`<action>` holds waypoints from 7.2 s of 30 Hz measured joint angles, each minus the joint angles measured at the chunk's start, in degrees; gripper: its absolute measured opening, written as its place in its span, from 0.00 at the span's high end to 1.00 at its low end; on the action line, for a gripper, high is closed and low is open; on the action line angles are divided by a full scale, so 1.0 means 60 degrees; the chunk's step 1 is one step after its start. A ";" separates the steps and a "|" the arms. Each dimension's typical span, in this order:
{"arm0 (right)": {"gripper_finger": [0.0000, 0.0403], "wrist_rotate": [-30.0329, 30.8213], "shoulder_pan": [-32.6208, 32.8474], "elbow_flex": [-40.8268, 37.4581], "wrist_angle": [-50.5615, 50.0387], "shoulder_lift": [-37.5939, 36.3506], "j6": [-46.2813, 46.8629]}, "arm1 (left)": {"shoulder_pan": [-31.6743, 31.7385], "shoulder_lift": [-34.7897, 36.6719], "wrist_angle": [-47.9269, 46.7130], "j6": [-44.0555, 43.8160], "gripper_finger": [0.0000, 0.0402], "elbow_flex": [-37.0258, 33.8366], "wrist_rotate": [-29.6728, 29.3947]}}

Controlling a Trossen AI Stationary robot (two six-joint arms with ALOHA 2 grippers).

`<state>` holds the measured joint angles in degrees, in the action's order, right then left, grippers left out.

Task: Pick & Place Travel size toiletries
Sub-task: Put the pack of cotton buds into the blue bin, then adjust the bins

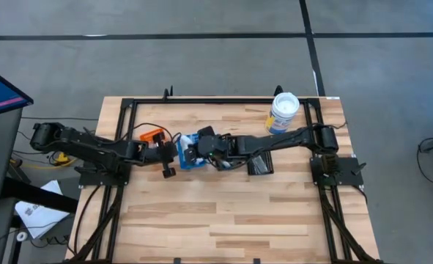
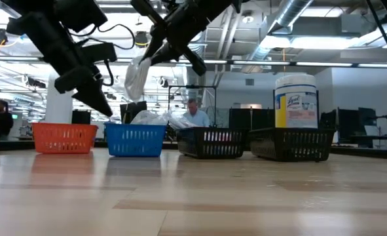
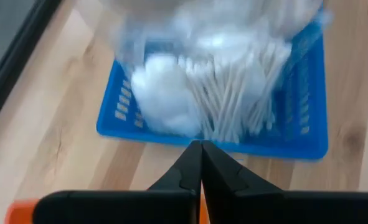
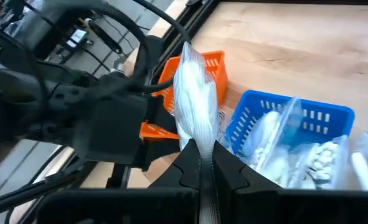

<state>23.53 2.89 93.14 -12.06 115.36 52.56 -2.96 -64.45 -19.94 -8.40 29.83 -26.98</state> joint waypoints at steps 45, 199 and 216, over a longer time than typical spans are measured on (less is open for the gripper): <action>1.00 0.0080 -0.0107 0.0000 -0.0235 0.0034 0.0000 | 0.0461 -0.1287 0.0739 0.0058 1.00 -0.0008 0.0601; 0.36 0.4193 0.4497 0.0022 -0.8370 -0.2873 0.1528 | -0.0841 0.0209 0.1928 0.1662 1.00 -0.0008 -0.1419; 0.73 0.4925 0.5020 -0.0259 -0.9354 -0.2880 0.1345 | 0.1402 0.0432 -0.2156 -0.0374 1.00 -0.0037 0.0410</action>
<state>53.08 33.01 91.59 -68.18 98.08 60.63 5.45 -61.86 -32.87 -10.65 29.61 -24.52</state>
